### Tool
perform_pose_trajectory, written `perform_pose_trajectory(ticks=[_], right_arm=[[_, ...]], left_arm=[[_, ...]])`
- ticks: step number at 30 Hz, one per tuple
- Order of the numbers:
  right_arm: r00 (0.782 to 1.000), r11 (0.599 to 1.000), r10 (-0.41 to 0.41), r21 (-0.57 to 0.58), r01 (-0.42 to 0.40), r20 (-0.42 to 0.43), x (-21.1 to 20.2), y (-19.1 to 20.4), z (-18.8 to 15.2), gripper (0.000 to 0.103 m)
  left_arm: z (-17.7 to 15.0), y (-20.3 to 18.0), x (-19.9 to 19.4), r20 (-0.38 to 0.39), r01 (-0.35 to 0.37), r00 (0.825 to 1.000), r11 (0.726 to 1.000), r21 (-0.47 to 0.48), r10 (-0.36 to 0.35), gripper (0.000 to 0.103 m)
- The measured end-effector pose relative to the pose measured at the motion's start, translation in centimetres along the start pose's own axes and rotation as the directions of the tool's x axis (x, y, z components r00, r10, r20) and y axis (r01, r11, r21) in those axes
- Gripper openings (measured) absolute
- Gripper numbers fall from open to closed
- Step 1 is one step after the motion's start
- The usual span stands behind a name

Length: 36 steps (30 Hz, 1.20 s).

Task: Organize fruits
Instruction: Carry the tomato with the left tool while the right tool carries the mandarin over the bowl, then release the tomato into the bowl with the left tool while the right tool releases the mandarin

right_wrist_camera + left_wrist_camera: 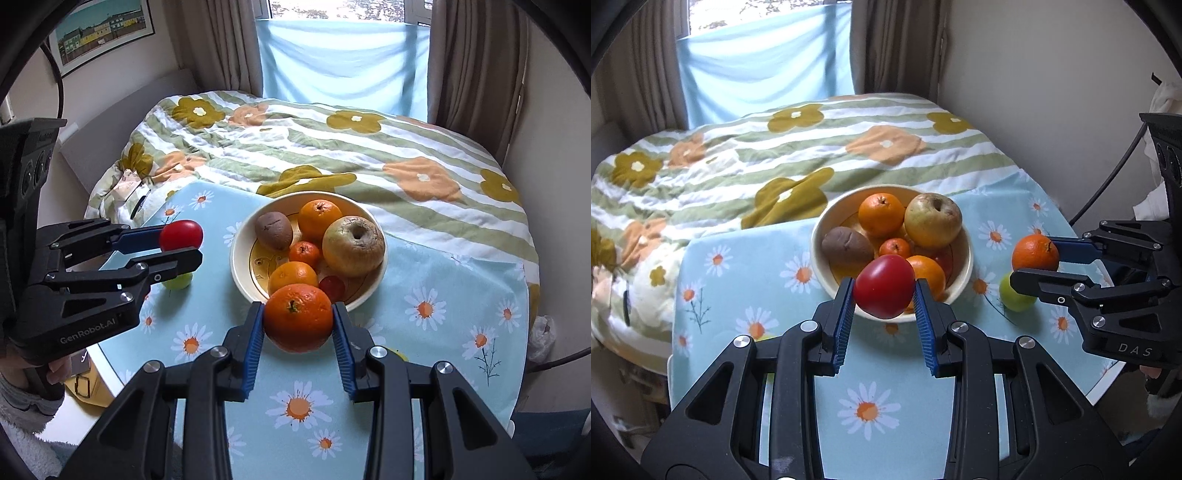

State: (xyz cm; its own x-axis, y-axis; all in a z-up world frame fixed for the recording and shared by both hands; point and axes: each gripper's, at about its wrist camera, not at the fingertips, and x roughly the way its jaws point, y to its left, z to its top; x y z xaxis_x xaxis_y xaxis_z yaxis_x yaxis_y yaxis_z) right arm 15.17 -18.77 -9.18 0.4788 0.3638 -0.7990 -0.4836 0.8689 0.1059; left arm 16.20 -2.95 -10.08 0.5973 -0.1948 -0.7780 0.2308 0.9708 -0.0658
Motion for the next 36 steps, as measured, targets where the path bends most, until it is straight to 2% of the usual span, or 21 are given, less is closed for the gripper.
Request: perform_pose_trajectory(ticks=[7, 14, 20, 24, 28, 29, 30, 31, 33, 36], right_arm=[[0.998, 0.995, -0.052, 0.088, 0.054, -0.02, 2.5, -0.4, 1.5, 0.033], [0.995, 0.98, -0.095, 0.173, 0.101, -0.042, 4.6, -1.0, 2.2, 0.033], [0.991, 0.965, -0.125, 0.226, 0.133, -0.052, 5.7, -1.4, 2.6, 0.033], [0.989, 0.959, -0.139, 0.24, 0.148, -0.056, 6.0, -1.2, 2.7, 0.033], [0.987, 0.955, -0.153, 0.248, 0.161, -0.054, 5.9, -1.2, 2.8, 0.033], [0.986, 0.954, -0.156, 0.251, 0.164, -0.053, 5.8, -1.2, 2.8, 0.033], [0.986, 0.953, -0.159, 0.254, 0.167, -0.053, 5.8, -1.2, 2.8, 0.033], [0.986, 0.952, -0.161, 0.256, 0.169, -0.052, 5.7, -1.2, 2.9, 0.033], [0.985, 0.951, -0.165, 0.257, 0.172, -0.049, 5.6, -1.2, 3.0, 0.033], [0.985, 0.953, -0.167, 0.25, 0.173, -0.046, 5.5, -1.0, 3.2, 0.033]], left_arm=[[1.6, 2.1, 4.6, -0.062, 0.043, 0.997, 0.995, 0.087, -0.038, 0.037], [2.0, 2.4, 8.6, -0.126, 0.091, 0.99, 0.979, 0.182, -0.069, 0.037], [1.0, 1.9, 11.5, -0.171, 0.074, 0.985, 0.954, 0.289, -0.025, 0.037], [0.4, 2.0, 12.1, -0.19, 0.09, 0.981, 0.947, 0.31, -0.031, 0.038], [0.3, 2.4, 11.9, -0.197, 0.113, 0.979, 0.95, 0.29, -0.056, 0.04], [0.4, 2.5, 11.7, -0.194, 0.121, 0.979, 0.951, 0.286, -0.066, 0.043], [0.4, 2.6, 11.5, -0.192, 0.124, 0.979, 0.951, 0.285, -0.07, 0.064], [0.5, 2.7, 11.2, -0.185, 0.122, 0.98, 0.951, 0.284, -0.07, 0.1], [0.6, 3.0, 10.1, -0.139, 0.12, 0.987, 0.955, 0.272, -0.085, 0.103], [0.9, 3.5, 9.5, -0.148, 0.125, 0.985, 0.959, 0.256, -0.089, 0.103]])
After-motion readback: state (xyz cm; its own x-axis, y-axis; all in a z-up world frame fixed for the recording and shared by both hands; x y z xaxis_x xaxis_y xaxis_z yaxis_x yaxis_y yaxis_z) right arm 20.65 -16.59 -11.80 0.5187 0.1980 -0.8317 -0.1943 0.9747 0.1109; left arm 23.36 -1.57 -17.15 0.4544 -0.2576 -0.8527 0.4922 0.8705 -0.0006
